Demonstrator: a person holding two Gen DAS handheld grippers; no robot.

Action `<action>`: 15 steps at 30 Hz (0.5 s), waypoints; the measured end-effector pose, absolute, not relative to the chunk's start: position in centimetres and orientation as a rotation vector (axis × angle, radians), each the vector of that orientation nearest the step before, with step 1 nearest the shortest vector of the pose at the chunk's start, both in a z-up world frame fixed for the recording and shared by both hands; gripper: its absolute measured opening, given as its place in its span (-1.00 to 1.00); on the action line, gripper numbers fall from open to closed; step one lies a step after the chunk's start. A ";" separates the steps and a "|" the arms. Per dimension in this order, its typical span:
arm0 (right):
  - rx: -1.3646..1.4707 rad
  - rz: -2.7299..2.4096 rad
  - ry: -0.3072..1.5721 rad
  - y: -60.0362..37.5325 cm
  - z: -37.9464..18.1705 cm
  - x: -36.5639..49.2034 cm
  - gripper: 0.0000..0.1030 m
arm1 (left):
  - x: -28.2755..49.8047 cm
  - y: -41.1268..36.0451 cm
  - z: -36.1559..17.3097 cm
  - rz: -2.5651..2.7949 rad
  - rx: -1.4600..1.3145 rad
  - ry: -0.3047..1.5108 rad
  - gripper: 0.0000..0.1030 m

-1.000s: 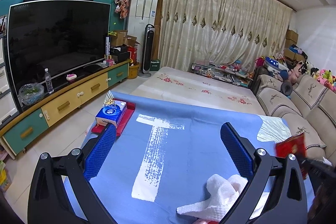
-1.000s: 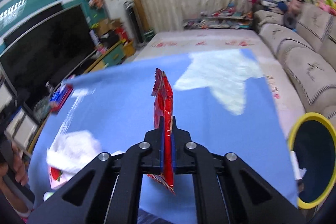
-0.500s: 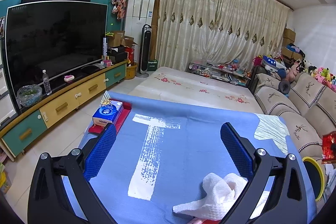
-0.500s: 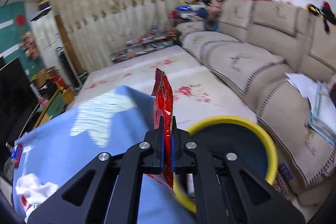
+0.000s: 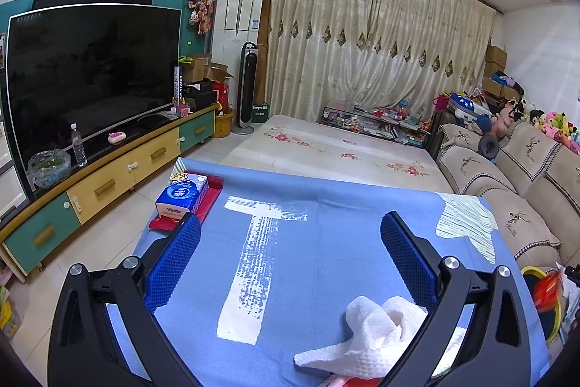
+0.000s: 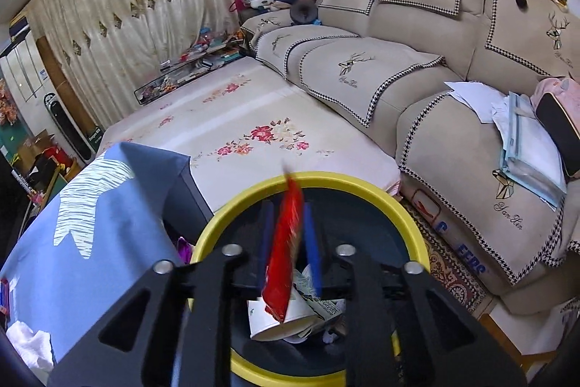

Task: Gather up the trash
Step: 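Carry the red wrapper over the bin and open the right gripper, then grasp the white lotion bottle with green label with the left gripper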

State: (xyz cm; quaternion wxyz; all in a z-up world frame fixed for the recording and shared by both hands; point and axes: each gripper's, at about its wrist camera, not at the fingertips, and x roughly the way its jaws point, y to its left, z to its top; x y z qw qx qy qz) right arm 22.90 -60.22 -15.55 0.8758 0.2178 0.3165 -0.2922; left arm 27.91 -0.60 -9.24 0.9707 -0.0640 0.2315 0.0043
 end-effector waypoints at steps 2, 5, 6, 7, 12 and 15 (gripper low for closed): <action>0.456 -0.609 0.653 -60.1 -15.5 22.7 -0.49 | 27.8 -0.8 -9.3 0.005 -0.127 0.467 0.90; 0.453 -0.587 0.647 -59.4 -15.1 22.5 -0.46 | 27.8 -0.7 -9.2 -0.005 -0.122 0.465 0.90; 0.449 -0.580 0.646 -59.1 -15.1 22.5 -0.44 | 27.7 -0.8 -9.2 -0.008 -0.119 0.464 0.90; 0.447 -0.573 0.643 -58.7 -14.9 22.6 -0.39 | 27.7 -1.0 -9.2 -0.014 -0.111 0.463 0.90; 0.451 -0.536 0.642 -57.7 -14.7 22.6 -0.33 | 27.2 -2.1 -8.8 -0.103 -0.075 0.468 0.90; 0.465 -0.519 0.651 -57.4 -14.8 22.5 -0.31 | 26.4 -3.5 -8.4 -0.220 -0.025 0.483 0.90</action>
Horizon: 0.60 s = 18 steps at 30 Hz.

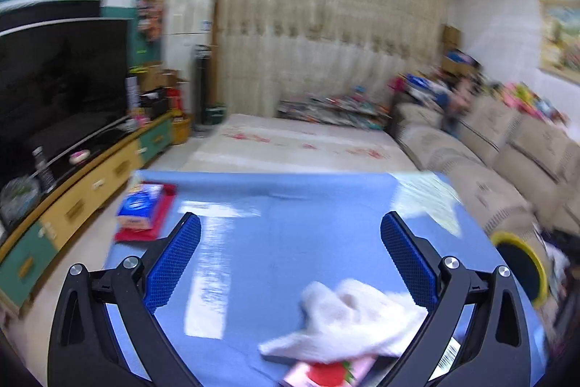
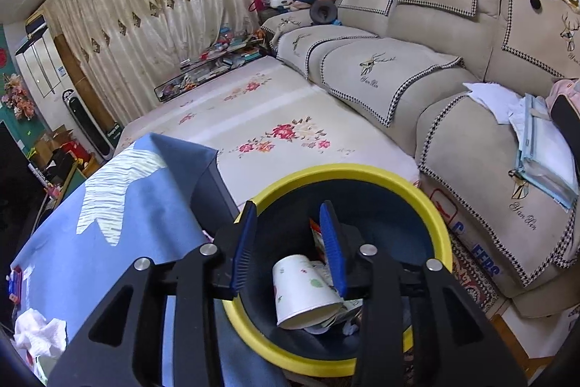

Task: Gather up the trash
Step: 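Grasp the white lotion bottle with green label with the left gripper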

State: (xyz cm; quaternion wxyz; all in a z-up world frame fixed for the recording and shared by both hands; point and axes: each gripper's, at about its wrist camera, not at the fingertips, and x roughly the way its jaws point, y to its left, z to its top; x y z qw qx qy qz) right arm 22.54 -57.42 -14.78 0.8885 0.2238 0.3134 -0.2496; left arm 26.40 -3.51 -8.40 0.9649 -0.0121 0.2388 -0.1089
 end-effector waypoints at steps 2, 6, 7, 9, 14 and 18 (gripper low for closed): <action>0.473 -0.510 0.648 -57.2 -14.7 22.3 -0.27 | 25.4 -4.8 -8.1 -0.279 0.039 0.475 0.90; 0.493 -0.495 0.637 -57.3 -14.6 21.9 -0.22 | 22.5 -7.0 -8.2 -0.386 0.163 0.479 0.90; 0.500 -0.491 0.634 -57.3 -14.6 21.8 -0.22 | 21.7 -7.3 -8.5 -0.428 0.187 0.493 0.90; 0.507 -0.481 0.632 -57.3 -14.6 21.7 -0.21 | 20.6 -8.0 -8.8 -0.490 0.214 0.518 0.90; 0.517 -0.457 0.641 -56.9 -14.6 21.8 -0.20 | 18.7 -9.7 -10.4 -0.680 0.284 0.624 0.90; 0.519 -0.454 0.640 -56.8 -14.6 21.8 -0.19 | 18.1 -11.1 -11.8 -0.788 0.360 0.691 0.89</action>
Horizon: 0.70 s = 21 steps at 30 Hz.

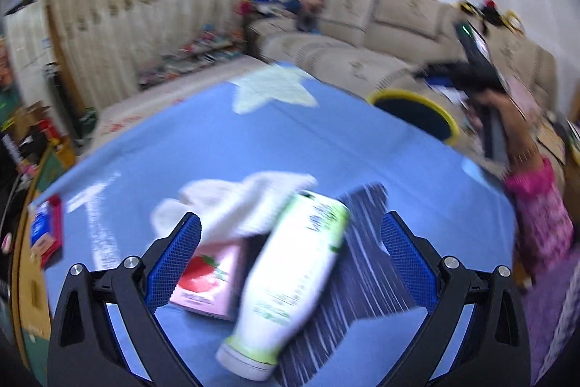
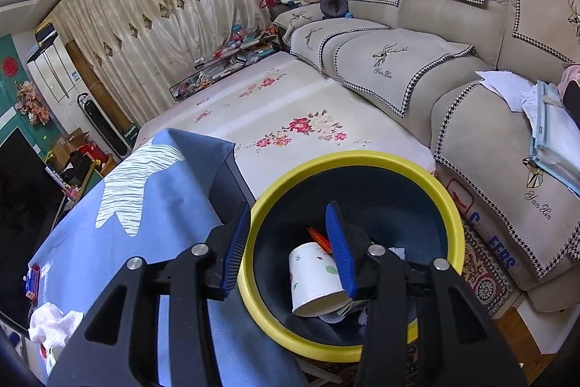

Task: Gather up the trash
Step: 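Grasp the white lotion bottle with green label with the left gripper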

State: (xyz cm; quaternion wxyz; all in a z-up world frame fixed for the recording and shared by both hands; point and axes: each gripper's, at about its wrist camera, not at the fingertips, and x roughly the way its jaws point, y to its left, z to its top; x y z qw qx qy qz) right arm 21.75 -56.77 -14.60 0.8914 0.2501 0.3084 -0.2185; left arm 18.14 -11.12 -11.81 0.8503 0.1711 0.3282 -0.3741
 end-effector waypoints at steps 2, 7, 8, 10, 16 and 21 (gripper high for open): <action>0.521 -0.455 0.639 -56.7 -14.6 21.7 -0.18 | 18.4 -11.7 -12.5 -0.823 0.403 0.722 0.87; 0.531 -0.455 0.640 -56.9 -14.7 21.6 -0.16 | 19.2 -13.0 -14.4 -0.840 0.481 0.789 0.76; 0.533 -0.455 0.642 -56.9 -14.8 21.6 -0.16 | 19.3 -13.2 -14.7 -0.848 0.485 0.802 0.71; 0.537 -0.455 0.643 -57.2 -14.9 21.6 -0.16 | 19.4 -13.6 -15.2 -0.868 0.494 0.820 0.64; 0.549 -0.454 0.649 -57.6 -15.4 21.5 -0.15 | 20.0 -14.5 -15.9 -0.869 0.539 0.851 0.53; 0.557 -0.451 0.655 -57.9 -15.6 21.4 -0.15 | 20.8 -14.8 -16.2 -0.869 0.549 0.884 0.40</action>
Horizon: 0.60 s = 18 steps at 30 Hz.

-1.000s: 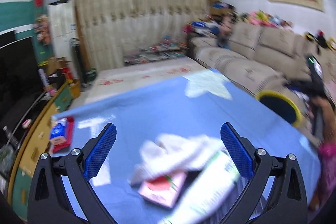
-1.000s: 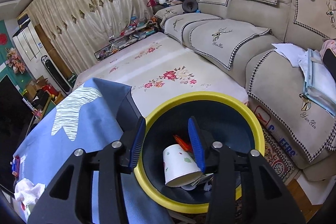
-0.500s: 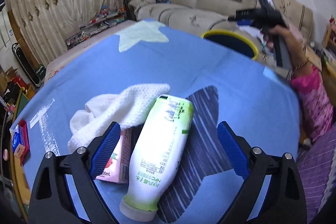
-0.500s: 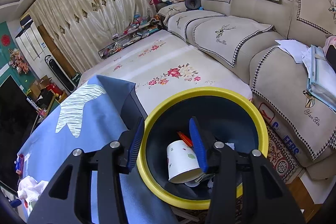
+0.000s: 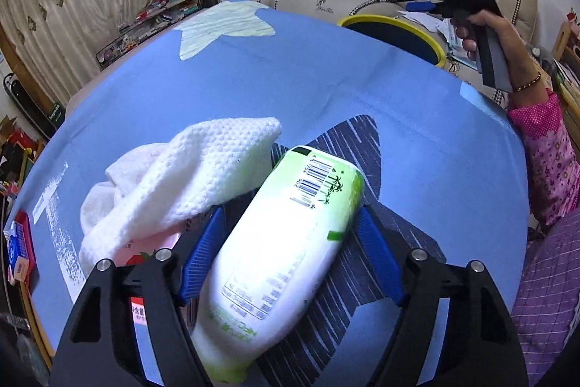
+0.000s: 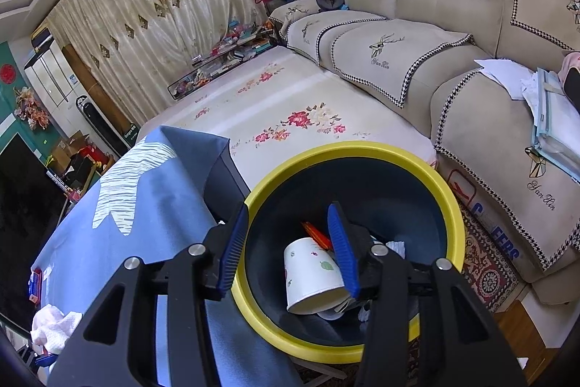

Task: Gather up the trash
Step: 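Grasp the white lotion bottle with green label with the left gripper, then carry the white bottle over the bin and open the left gripper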

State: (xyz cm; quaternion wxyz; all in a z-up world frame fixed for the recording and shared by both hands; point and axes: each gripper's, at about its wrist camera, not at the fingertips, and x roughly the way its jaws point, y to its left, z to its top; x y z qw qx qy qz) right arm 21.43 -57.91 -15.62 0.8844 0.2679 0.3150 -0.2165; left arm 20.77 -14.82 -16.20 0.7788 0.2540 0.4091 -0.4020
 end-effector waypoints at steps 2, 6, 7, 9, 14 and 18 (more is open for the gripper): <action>0.560 -0.451 0.656 -58.0 -15.7 21.3 -0.15 | 20.8 -14.8 -16.3 -0.880 0.563 0.897 0.33; 0.567 -0.457 0.656 -58.4 -15.8 21.1 -0.14 | 20.2 -14.9 -17.2 -0.900 0.611 0.942 0.12; 0.570 -0.458 0.656 -58.4 -15.8 21.1 -0.14 | 20.0 -14.9 -17.6 -0.897 0.619 0.957 0.10; 0.578 -0.456 0.658 -58.6 -16.0 21.0 -0.14 | 19.8 -14.7 -17.7 -0.899 0.592 0.960 0.06; 0.580 -0.445 0.653 -58.6 -16.0 20.8 -0.14 | 19.8 -14.4 -17.0 -0.866 0.530 0.967 0.05; 0.585 -0.443 0.633 -58.9 -15.4 20.2 -0.14 | 19.4 -15.3 -14.8 -0.871 0.508 0.929 0.03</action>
